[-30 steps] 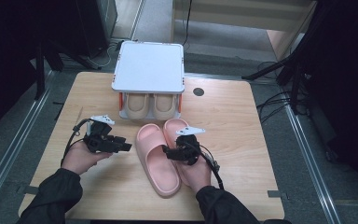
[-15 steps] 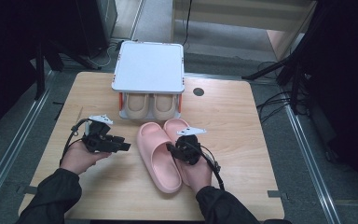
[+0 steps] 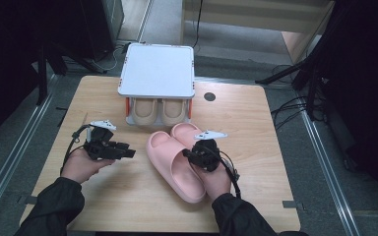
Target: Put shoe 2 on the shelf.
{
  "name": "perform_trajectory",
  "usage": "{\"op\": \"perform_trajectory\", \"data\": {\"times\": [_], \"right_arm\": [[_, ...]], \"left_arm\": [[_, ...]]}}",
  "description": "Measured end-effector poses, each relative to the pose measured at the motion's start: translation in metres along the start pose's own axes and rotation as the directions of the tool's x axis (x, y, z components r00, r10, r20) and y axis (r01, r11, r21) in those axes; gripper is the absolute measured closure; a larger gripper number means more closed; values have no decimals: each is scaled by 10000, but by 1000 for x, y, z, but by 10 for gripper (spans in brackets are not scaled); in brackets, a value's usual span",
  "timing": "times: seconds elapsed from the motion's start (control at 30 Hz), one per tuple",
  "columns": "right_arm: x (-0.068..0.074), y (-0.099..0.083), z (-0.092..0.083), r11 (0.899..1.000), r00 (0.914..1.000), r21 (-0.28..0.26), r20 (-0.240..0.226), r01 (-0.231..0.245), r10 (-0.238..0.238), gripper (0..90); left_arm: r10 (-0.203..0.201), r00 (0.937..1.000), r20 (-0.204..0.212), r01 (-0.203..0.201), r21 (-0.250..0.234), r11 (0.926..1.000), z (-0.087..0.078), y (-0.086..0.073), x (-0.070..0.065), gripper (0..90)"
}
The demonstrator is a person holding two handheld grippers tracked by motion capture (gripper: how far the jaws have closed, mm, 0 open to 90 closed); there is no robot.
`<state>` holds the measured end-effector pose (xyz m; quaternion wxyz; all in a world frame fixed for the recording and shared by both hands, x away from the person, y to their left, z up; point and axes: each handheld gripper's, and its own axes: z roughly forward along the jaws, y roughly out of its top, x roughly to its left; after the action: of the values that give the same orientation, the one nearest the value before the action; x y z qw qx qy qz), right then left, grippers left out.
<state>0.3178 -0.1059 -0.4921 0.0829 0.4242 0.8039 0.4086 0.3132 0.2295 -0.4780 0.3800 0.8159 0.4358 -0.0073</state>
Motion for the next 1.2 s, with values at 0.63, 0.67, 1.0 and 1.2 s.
{"op": "perform_trajectory", "data": {"times": [0.63, 0.67, 1.0, 1.2], "right_arm": [[17, 48, -37, 9800, 9452, 226, -2693, 1978, -1846, 768], [17, 50, -38, 9777, 9369, 262, -2924, 2083, -1918, 768], [46, 86, -41, 9192, 8190, 523, -4758, 3903, -3207, 766], [64, 112, -47, 9085, 7512, 75, -5653, 4178, -3408, 765]], "left_arm": [[-877, 9945, -564, 860, -317, 9958, -25, -13, 23, 520], [-902, 9940, -620, 880, -379, 9954, -28, -14, 25, 520], [-1371, 9859, -954, 1308, -700, 9889, -46, -29, 30, 520], [-1502, 9831, -1044, 1434, -692, 9872, -51, -37, 30, 520]]}}
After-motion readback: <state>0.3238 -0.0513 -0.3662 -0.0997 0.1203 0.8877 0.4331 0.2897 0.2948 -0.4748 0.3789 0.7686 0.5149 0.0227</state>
